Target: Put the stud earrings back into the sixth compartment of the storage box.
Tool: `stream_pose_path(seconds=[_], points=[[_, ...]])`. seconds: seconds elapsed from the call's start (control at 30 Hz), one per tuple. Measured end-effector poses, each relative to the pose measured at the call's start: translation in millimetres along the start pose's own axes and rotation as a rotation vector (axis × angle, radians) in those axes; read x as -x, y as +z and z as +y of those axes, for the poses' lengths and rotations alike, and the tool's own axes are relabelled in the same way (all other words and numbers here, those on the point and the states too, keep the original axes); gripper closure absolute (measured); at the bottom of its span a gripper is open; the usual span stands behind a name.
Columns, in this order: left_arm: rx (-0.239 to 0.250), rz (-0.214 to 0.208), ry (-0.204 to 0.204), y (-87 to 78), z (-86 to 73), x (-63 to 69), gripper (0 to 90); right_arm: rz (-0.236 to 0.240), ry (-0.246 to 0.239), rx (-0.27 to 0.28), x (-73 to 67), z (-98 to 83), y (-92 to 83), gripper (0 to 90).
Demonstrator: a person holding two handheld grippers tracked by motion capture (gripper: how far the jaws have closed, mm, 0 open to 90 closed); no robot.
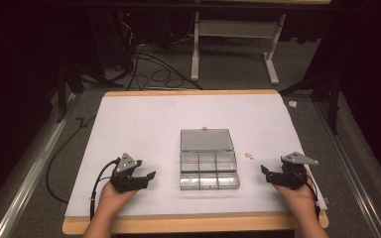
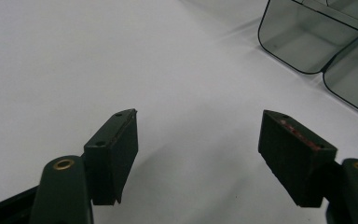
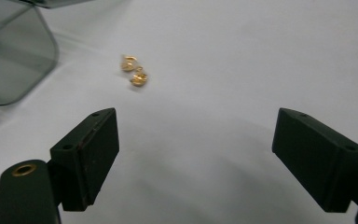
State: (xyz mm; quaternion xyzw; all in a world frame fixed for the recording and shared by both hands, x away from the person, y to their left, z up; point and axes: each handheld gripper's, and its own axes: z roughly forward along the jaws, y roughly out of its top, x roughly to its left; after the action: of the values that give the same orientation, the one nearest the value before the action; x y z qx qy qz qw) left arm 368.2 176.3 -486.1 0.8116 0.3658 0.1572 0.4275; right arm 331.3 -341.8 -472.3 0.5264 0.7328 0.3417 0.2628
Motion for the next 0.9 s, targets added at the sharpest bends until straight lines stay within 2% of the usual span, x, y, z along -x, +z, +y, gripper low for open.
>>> stream_pose_path(seconds=[0.1, 0.17, 0.23, 0.3, 0.37, 0.47, 0.53, 0.6, 0.73, 0.8, 0.83, 0.87, 0.9], points=[[0.007, 0.011, -0.005, -0.3, -0.3, 0.3, 29.1, 0.02, 0.01, 0.009, -2.1, 0.2, -1.4, 14.7], [0.004, 0.013, -0.002, -0.2, -0.2, 0.3, 28.5, -0.004, 0.007, 0.013, -1.4, 2.4, -1.1, 14.9], [0.003, 0.014, -0.005, -0.3, -0.1, 0.1, 27.1, -0.01, 0.03, 0.011, 0.7, 3.5, 0.1, 15.0], [0.005, 0.009, -0.004, -0.2, -0.2, -0.1, 26.2, -0.018, 0.032, 0.014, 1.4, 3.8, 0.9, 15.0], [0.007, 0.004, -0.003, -0.3, -0.2, 0.2, 25.1, -0.021, 0.025, 0.016, 1.4, 4.3, 1.4, 15.5], [0.008, 0.01, 0.007, -0.1, -0.3, 1.2, 24.6, -0.014, 0.056, 0.028, 0.4, 6.0, 3.8, 16.4], [0.0, 0.015, 0.021, 0.0, -0.1, 2.1, 25.3, -0.01, 0.056, 0.03, -0.8, 7.7, 5.9, 19.6], [-0.007, 0.012, 0.024, 0.9, 0.2, 2.9, 25.6, -0.011, 0.031, 0.019, -3.3, 9.5, 7.1, 21.8], [-0.012, 0.013, 0.027, 1.5, 0.4, 3.1, 25.7, -0.003, 0.016, 0.02, -10.3, 15.5, 10.5, 30.7], [-0.011, 0.013, 0.029, 1.5, 0.3, 3.5, 25.7, 0.016, 0.035, 0.015, -12.3, 18.0, 13.9, 33.4], [-0.01, 0.015, 0.03, 1.6, 0.3, 3.6, 25.7, 0.026, 0.038, 0.013, -13.0, 19.1, 15.7, 35.2], [-0.01, 0.016, 0.031, 1.7, 0.3, 3.7, 26.0, 0.045, 0.037, 0.01, -14.4, 21.2, 17.9, 41.1], [-0.01, 0.017, 0.031, 1.6, 0.3, 3.7, 26.0, 0.045, 0.037, 0.01, -14.4, 21.2, 17.9, 41.1]])
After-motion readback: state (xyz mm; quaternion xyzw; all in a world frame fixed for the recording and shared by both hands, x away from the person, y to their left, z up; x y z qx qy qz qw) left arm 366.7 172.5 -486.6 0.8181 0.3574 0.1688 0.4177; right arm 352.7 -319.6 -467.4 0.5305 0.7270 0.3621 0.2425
